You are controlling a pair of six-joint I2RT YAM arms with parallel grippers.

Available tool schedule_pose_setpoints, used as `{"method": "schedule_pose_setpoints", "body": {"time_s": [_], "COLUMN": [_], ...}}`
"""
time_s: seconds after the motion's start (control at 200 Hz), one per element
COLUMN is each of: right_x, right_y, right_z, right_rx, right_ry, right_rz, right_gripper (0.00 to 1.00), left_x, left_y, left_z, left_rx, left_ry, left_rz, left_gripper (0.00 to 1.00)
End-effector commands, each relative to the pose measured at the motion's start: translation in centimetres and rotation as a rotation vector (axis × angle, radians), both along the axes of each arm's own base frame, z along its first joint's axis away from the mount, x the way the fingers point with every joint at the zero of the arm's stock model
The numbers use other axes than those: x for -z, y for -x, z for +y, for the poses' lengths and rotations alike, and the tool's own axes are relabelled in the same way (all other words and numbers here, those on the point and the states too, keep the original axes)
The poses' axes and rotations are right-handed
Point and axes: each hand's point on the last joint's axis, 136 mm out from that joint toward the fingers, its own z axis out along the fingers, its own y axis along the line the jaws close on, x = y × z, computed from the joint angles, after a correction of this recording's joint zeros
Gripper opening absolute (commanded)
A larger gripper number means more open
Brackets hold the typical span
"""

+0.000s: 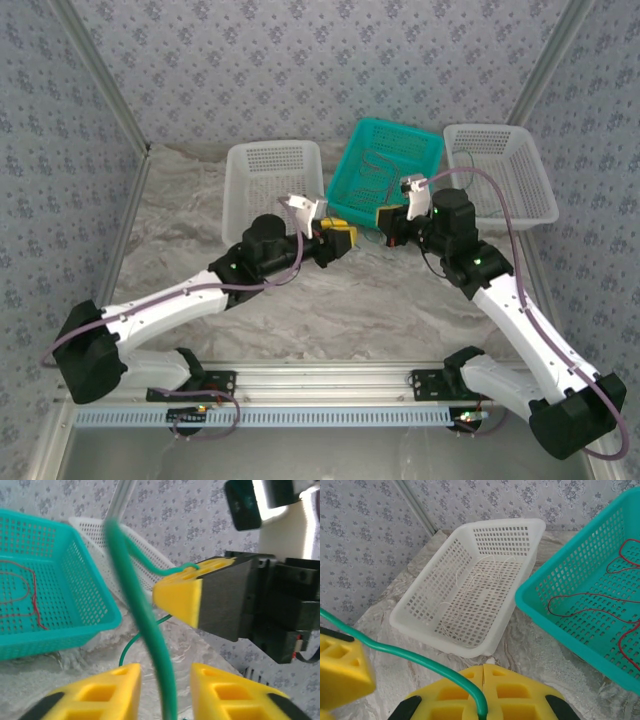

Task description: Untangle the cables

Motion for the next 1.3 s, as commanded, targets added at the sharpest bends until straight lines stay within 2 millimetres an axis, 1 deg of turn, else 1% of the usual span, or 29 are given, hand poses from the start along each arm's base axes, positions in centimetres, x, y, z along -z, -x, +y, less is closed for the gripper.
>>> {"method": "schedule_pose_setpoints", "body": {"time_s": [0.0, 0.025, 0.095, 0.15, 0.17, 0.23, 0.295, 0.35, 0.4, 0.44, 0.475, 0.54, 0.61, 0.665, 0.715, 0.77, 0.799, 0.809, 0.839, 0.889, 0.939, 1.004, 1.059, 1.094, 1.154, 1.214, 1.234, 1.274, 1.299], "right_x": [-1.0, -0.8, -0.5, -0.1, 0.0, 0.4, 1.0, 0.9, 0.8, 0.7, 0.6, 0.5, 0.8, 1.7, 3.2, 4.8, 5.8, 5.8, 6.6, 7.2, 7.3, 6.8, 6.3, 5.9, 5.3, 4.8, 4.6, 4.1, 3.7], "right_y": [-0.2, -0.2, -0.1, -0.2, -0.3, -0.6, -0.6, -0.4, -0.1, 0.2, 0.4, 1.0, 1.9, 3.2, 4.1, 4.5, 4.5, 4.3, 4.4, 3.9, 3.4, 2.8, 2.3, 2.1, 2.0, 2.1, 2.3, 2.8, 3.0], "right_z": [-0.2, -0.3, -1.1, -2.4, -3.2, -6.1, -9.1, -10.9, -11.2, -10.7, -9.9, -7.5, -4.6, -2.1, -0.6, -0.1, -0.2, -0.2, -0.6, -1.3, -2.0, -2.9, -3.5, -3.8, -4.0, -3.5, -3.0, -1.9, -1.3], "right_rx": [0.012, 0.016, 0.036, 0.08, 0.111, 0.232, 0.35, 0.41, 0.405, 0.361, 0.308, 0.172, 0.006, -0.15, -0.263, -0.326, -0.341, -0.337, -0.347, -0.328, -0.297, -0.241, -0.197, -0.177, -0.161, -0.175, -0.191, -0.23, -0.248], "right_ry": [-0.006, 0.004, 0.057, 0.138, 0.174, 0.289, 0.414, 0.491, 0.527, 0.535, 0.532, 0.527, 0.537, 0.602, 0.729, 0.895, 0.982, 1.0, 1.07, 1.144, 1.185, 1.211, 1.213, 1.21, 1.207, 1.185, 1.163, 1.095, 1.047], "right_rz": [-0.016, -0.015, -0.024, -0.04, -0.049, -0.072, -0.108, -0.147, -0.181, -0.203, -0.224, -0.274, -0.324, -0.358, -0.38, -0.371, -0.35, -0.348, -0.317, -0.287, -0.273, -0.278, -0.282, -0.287, -0.298, -0.315, -0.323, -0.335, -0.344], "right_gripper": [0.0, 0.0, 0.0, 0.0, 0.0, 0.0, 0.0, 0.0, 0.0, 0.0, 0.0, 0.0, 0.0, 0.0, 0.0, 0.0, 0.0, 0.0, 0.0, 0.0, 0.0, 0.0, 0.0, 0.0, 0.0, 0.0, 0.0, 0.0, 0.0], "left_x": [-1.0, -0.6, 0.5, 0.9, 1.0, 1.5, 2.0, 2.3, 2.8, 3.0, 3.8, 4.5, 5.1, 5.4, 5.8, 5.7, 5.5, 5.4, 5.0, 4.5, 4.1, 3.6, 3.2, 3.1, 3.1, 3.1, 3.1, 2.9, 2.7], "left_y": [-0.9, -1.1, -1.7, -1.6, -1.6, -1.3, -0.9, -0.5, 0.0, 0.2, 0.6, 0.9, 1.3, 1.5, 1.5, 1.2, 0.9, 0.8, 0.5, 0.1, -0.2, -0.6, -0.7, -0.6, -0.5, -0.4, -0.3, 0.0, 0.3], "left_z": [0.6, 1.1, 2.9, 4.7, 5.5, 8.4, 12.4, 15.6, 18.1, 19.3, 20.3, 20.7, 19.8, 19.1, 18.9, 19.1, 19.5, 19.6, 20.1, 21.1, 22.4, 24.2, 25.2, 25.4, 25.4, 24.9, 24.5, 23.3, 22.4], "left_rx": [-0.056, -0.08, -0.154, -0.184, -0.198, -0.248, -0.328, -0.384, -0.416, -0.431, -0.432, -0.41, -0.35, -0.307, -0.287, -0.295, -0.317, -0.324, -0.353, -0.398, -0.459, -0.537, -0.583, -0.595, -0.596, -0.587, -0.573, -0.53, -0.493], "left_ry": [0.012, -0.011, -0.087, -0.151, -0.181, -0.297, -0.449, -0.569, -0.67, -0.728, -0.789, -0.83, -0.827, -0.817, -0.837, -0.863, -0.879, -0.882, -0.898, -0.936, -0.988, -1.048, -1.075, -1.074, -1.059, -1.015, -0.988, -0.917, -0.86], "left_rz": [-0.009, -0.001, 0.021, 0.028, 0.028, 0.025, 0.02, 0.011, 0.0, -0.015, -0.011, -0.021, -0.037, -0.055, -0.066, -0.087, -0.1, -0.104, -0.118, -0.137, -0.148, -0.159, -0.161, -0.157, -0.145, -0.12, -0.11, -0.094, -0.089], "left_gripper": [0.06, 0.0, 0.0, 0.0, 0.0, 0.0, 0.0, 0.0, 0.0, 0.0, 0.0, 0.0, 0.0, 0.0, 0.0, 0.0, 0.0, 0.0, 0.0, 0.0, 0.0, 0.0, 0.0, 0.0, 0.0, 0.03, 0.05, 0.13, 0.21]}}
